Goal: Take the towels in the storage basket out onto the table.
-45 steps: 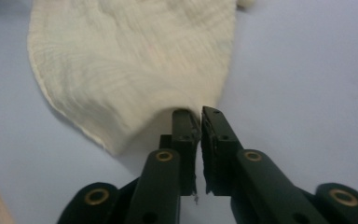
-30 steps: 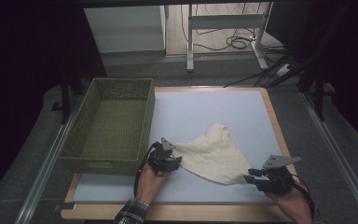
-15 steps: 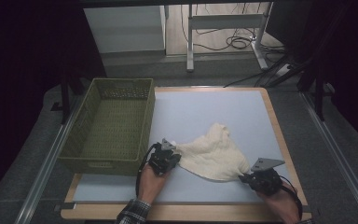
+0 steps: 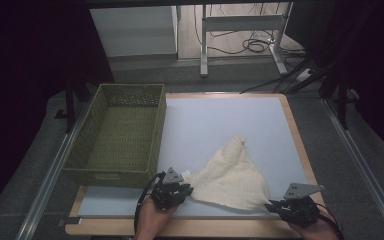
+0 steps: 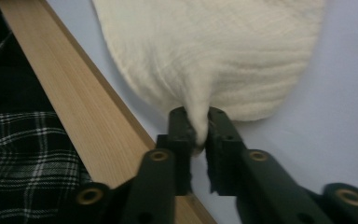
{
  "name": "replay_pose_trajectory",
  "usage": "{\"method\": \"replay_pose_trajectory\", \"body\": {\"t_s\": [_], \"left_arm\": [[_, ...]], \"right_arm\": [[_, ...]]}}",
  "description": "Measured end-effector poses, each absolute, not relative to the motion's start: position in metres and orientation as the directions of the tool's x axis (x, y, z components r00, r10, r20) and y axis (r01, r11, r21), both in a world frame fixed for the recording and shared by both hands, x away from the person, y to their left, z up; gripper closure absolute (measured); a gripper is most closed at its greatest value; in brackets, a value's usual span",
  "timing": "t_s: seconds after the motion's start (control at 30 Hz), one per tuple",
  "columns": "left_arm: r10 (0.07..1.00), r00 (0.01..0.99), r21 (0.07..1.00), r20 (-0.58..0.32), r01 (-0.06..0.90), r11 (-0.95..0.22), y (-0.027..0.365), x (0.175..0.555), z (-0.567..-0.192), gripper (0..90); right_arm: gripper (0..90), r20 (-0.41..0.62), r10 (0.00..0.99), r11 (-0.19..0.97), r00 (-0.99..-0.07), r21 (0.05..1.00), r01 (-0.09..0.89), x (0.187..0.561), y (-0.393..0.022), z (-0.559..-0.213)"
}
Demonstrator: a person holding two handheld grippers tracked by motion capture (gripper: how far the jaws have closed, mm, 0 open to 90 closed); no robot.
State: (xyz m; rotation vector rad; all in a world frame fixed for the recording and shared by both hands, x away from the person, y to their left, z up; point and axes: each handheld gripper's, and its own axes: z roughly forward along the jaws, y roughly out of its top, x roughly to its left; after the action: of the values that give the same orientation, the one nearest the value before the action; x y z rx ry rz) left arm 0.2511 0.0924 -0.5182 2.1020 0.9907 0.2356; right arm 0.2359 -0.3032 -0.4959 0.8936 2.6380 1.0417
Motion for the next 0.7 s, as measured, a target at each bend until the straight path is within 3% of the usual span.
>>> {"method": "replay_pose_trajectory", "body": {"t_s": [0.23,0.47,0.7], "left_arm": [[0.746,0.659,0.749,-0.092,0.54,-0.384,0.088,0.264,-0.51,39.0],[0.777,0.626,0.713,-0.061,0.572,-0.405,0.081,0.278,-0.525,32.3],[0.788,0.613,0.697,-0.058,0.59,-0.408,0.081,0.284,-0.539,23.0]], "right_arm": [[68.0,0.013,0.646,0.555,-0.764,0.679,0.48,0.249,-0.325,-0.482],[65.4,0.004,0.674,0.537,-0.739,0.685,0.493,0.276,-0.327,-0.483],[65.3,-0.022,0.671,0.55,-0.741,0.686,0.477,0.321,-0.296,-0.492]]}}
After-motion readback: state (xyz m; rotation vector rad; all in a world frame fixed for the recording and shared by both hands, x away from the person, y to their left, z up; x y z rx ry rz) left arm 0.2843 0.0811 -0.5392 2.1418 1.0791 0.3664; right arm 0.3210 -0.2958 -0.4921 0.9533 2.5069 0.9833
